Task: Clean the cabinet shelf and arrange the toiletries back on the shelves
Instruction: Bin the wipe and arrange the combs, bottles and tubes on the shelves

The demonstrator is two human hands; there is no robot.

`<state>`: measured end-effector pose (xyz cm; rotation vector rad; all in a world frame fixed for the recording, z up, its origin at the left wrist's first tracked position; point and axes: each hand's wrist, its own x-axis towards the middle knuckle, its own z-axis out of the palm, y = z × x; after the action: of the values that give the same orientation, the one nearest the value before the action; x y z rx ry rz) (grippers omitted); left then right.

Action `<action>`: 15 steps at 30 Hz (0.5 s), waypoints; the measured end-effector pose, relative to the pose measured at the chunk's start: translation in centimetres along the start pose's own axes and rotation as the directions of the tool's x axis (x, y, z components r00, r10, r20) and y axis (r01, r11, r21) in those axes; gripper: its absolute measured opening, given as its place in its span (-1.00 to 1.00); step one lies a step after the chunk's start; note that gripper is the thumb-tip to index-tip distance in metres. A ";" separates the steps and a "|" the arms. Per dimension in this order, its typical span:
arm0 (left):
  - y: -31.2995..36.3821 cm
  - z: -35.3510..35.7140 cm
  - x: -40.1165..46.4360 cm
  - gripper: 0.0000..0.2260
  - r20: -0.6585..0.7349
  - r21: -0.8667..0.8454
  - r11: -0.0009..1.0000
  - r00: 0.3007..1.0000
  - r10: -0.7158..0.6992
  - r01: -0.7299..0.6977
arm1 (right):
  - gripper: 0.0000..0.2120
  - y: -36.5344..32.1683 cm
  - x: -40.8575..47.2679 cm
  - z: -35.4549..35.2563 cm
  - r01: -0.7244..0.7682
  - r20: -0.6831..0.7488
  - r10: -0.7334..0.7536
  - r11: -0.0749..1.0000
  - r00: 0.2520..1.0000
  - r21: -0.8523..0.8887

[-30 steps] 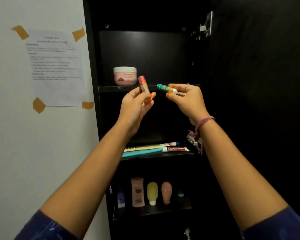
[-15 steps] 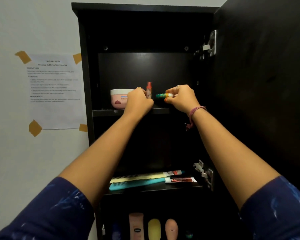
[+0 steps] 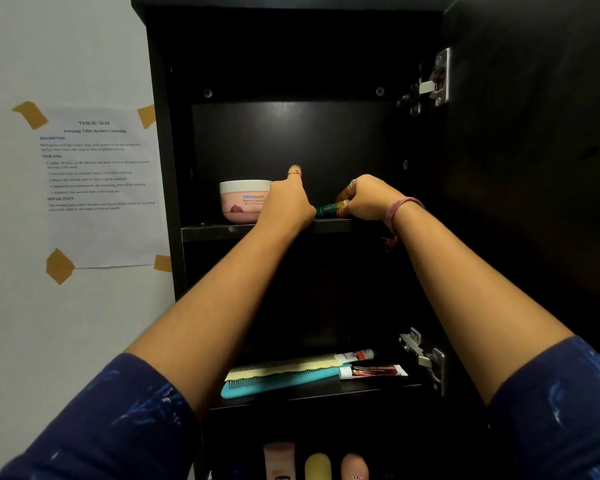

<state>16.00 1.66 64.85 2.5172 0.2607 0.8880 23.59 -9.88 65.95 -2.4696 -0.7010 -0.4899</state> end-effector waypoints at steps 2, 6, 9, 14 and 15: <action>-0.1 0.0 0.1 -0.34 -0.003 -0.002 1.000 1.000 -0.005 0.005 | -0.65 -0.2 0.0 0.1 -0.013 0.006 0.013 1.000 1.000 -0.012; -0.3 0.1 -0.1 -0.32 -0.032 -0.018 1.000 0.999 0.018 -0.018 | -0.62 -0.3 -0.1 0.2 -0.018 -0.015 0.018 0.999 1.000 -0.029; -0.4 0.2 -0.2 -0.30 -0.048 -0.039 0.999 0.999 0.023 -0.025 | -0.60 -0.3 -0.2 0.3 -0.025 -0.028 0.025 0.999 0.999 -0.026; -0.3 0.2 -0.5 -0.30 -0.072 -0.027 0.998 0.996 0.049 -0.051 | -0.60 -0.3 -0.3 0.3 -0.036 -0.047 0.035 0.999 0.998 -0.007; -0.3 0.2 -0.5 -0.30 -0.077 -0.024 0.998 0.996 0.048 -0.050 | -0.60 -0.3 -0.3 0.3 -0.034 -0.053 0.034 0.999 0.998 -0.005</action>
<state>15.70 1.66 64.31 2.4789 0.2115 1.0017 23.17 -9.61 65.69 -2.4610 -0.6360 -0.5426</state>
